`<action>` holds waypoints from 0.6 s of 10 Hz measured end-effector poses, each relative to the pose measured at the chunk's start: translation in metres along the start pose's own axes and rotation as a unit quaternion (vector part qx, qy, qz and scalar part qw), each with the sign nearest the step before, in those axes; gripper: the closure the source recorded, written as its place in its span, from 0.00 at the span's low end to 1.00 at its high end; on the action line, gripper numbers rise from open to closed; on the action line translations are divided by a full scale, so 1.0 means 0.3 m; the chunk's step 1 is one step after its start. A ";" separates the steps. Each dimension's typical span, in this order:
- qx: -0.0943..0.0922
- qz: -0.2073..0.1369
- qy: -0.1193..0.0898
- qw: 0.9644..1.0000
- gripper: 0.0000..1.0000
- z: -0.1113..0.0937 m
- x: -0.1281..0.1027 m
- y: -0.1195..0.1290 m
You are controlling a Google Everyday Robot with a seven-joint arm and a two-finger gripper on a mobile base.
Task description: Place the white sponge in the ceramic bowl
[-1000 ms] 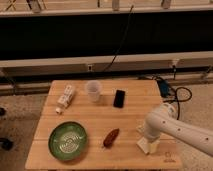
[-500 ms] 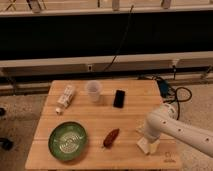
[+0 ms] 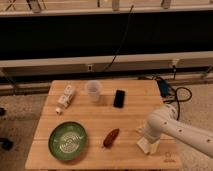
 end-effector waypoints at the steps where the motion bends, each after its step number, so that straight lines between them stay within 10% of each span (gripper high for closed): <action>1: 0.000 -0.001 -0.001 1.000 0.21 0.000 -0.001 0.002; 6: 0.003 -0.006 -0.003 1.000 0.32 -0.003 -0.007 0.004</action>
